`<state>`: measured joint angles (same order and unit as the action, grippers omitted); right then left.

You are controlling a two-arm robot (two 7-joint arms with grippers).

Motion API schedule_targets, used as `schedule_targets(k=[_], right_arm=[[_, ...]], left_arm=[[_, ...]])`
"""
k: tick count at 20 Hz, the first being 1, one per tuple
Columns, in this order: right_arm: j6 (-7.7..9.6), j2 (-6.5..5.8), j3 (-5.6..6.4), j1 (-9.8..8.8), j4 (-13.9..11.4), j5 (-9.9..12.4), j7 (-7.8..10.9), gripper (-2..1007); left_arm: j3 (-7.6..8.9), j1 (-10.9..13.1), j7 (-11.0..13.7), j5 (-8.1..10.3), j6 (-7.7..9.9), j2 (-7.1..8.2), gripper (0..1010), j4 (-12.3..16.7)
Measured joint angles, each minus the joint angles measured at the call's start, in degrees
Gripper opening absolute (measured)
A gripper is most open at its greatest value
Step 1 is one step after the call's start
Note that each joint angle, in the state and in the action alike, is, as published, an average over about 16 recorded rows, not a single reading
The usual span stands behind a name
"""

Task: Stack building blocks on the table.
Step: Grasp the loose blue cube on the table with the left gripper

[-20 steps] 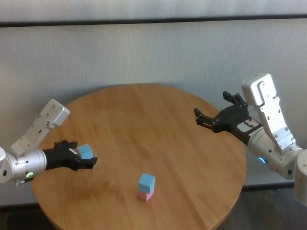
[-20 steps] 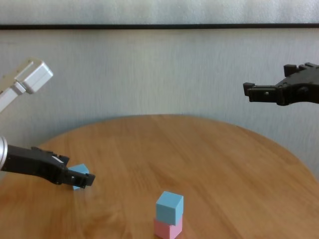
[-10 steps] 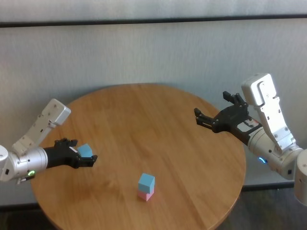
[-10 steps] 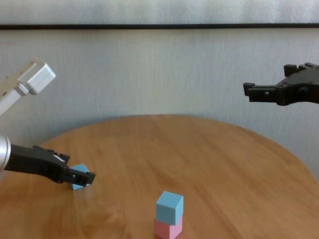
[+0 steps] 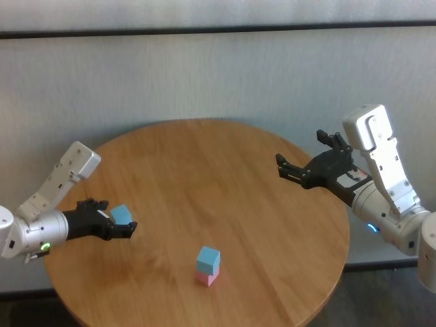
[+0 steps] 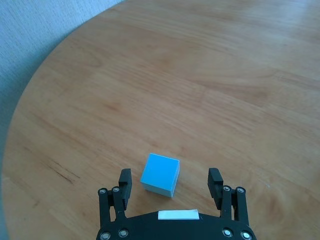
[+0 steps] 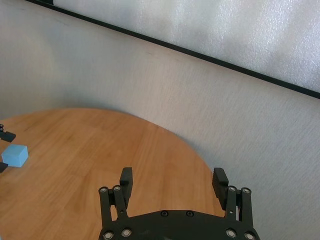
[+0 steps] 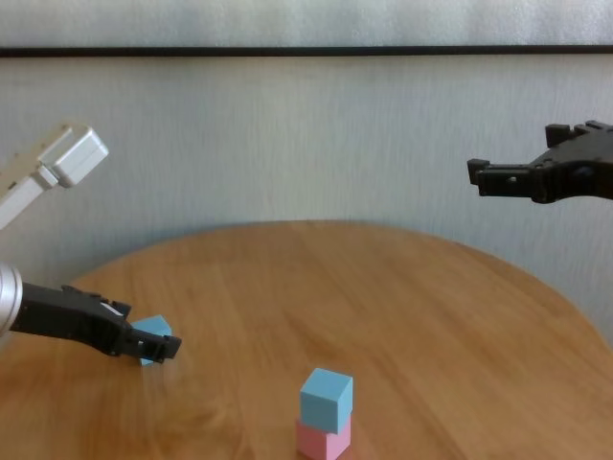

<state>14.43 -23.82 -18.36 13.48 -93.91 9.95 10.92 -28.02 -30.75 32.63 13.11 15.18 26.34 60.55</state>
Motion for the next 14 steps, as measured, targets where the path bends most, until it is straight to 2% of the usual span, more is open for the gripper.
schedule_targets(k=[14], right_arm=[[0.00, 0.00, 0.00, 0.00, 0.00, 0.00, 0.00, 1005]], left_arm=[[0.27, -1.36, 0.57, -0.68, -0.96, -1.39, 999, -3.73]])
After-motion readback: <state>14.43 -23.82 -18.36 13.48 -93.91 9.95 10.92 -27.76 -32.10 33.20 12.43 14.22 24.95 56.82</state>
